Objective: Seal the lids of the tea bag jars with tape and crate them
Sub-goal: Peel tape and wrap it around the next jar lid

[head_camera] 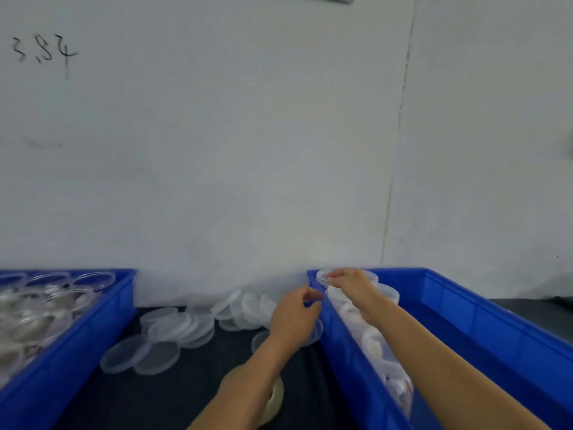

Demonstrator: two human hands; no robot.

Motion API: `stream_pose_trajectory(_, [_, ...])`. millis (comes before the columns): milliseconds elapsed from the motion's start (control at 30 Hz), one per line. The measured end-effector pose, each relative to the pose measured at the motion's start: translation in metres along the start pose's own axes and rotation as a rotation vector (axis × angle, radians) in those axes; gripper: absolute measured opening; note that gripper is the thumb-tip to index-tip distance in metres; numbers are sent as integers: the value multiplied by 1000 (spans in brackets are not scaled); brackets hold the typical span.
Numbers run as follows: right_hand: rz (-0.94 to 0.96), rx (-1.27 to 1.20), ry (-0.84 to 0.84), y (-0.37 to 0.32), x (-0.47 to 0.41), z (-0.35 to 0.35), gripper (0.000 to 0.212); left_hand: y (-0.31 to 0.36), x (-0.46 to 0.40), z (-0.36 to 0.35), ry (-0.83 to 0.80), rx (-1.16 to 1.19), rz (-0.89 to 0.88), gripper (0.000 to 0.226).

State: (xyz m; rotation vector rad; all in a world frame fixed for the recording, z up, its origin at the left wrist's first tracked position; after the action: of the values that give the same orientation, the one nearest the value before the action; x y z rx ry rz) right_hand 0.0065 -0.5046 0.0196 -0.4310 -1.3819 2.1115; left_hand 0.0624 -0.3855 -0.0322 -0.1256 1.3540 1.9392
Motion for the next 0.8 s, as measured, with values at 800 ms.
stream_pose_trajectory(800, [114, -199, -658, -73, 152, -279, 21, -56, 157, 314, 114, -813, 332, 19])
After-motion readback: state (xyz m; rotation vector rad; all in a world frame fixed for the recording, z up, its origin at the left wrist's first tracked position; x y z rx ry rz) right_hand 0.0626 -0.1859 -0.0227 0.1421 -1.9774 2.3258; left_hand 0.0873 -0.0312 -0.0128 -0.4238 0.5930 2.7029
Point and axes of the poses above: each hand's wrist, its own x-axis away from the middle knuckle, its own z-axis out of the back of the hand, y = z × x, the point moved 3 cm from there along -x, towards the middle knuckle, and after that the axes turned 8 degrees about -z, right-handed, at the moved point
